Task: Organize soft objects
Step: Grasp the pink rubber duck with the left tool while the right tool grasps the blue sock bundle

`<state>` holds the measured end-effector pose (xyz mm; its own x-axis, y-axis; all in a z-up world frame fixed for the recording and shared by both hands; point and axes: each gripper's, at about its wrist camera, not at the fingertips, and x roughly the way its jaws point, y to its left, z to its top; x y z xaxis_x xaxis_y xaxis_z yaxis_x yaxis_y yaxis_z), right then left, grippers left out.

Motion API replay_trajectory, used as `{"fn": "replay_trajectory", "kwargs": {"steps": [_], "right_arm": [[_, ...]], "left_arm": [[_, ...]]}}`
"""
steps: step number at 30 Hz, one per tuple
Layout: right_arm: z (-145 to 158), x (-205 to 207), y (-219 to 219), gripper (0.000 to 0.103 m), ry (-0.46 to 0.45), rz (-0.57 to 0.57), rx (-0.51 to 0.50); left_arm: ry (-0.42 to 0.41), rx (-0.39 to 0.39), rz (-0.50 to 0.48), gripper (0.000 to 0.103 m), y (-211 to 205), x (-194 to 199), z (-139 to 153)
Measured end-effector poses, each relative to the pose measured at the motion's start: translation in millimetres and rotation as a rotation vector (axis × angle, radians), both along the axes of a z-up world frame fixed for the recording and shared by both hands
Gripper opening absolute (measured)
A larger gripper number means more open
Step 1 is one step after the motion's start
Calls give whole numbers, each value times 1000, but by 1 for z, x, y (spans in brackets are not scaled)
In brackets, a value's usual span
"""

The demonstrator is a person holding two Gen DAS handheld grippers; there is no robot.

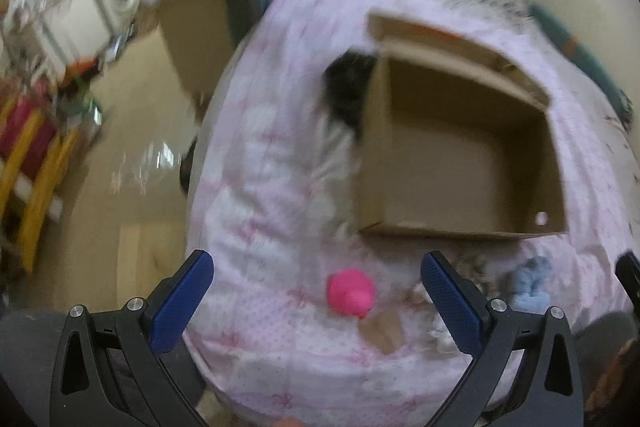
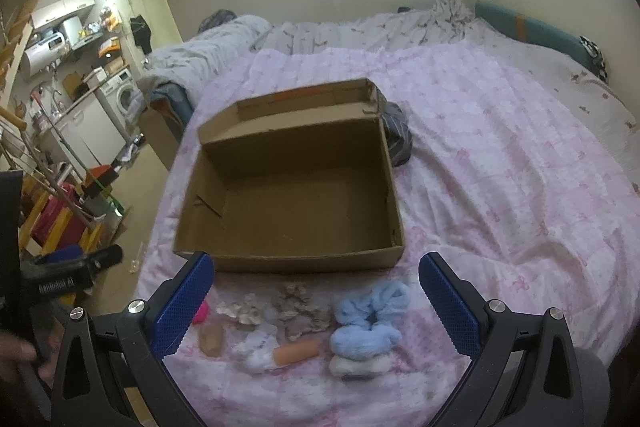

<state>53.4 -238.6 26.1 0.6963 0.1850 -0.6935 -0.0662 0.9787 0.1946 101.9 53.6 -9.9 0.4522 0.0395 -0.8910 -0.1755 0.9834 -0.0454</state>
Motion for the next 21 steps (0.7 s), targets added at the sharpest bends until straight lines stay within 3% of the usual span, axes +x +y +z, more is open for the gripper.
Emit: {"fn": "replay_trajectory", "kwargs": {"steps": [5, 8, 15, 18, 21], "right_arm": [[-29, 19, -14, 103, 77, -37, 18], [-49, 24, -21, 103, 126, -61, 32], [-79, 35, -31, 103, 251, -70, 44], [-97, 40, -34, 103, 347, -73, 77], [-115, 45, -25, 103, 431, -62, 10]], "left_arm": [[194, -111, 18, 97, 4, 17, -55], [250, -126, 5, 93, -6, 23, -79], [293, -127, -8, 91, -22, 26, -110], [292, -122, -13, 81, -28, 26, -117], [303, -133, -33, 79, -35, 25, -126]]}}
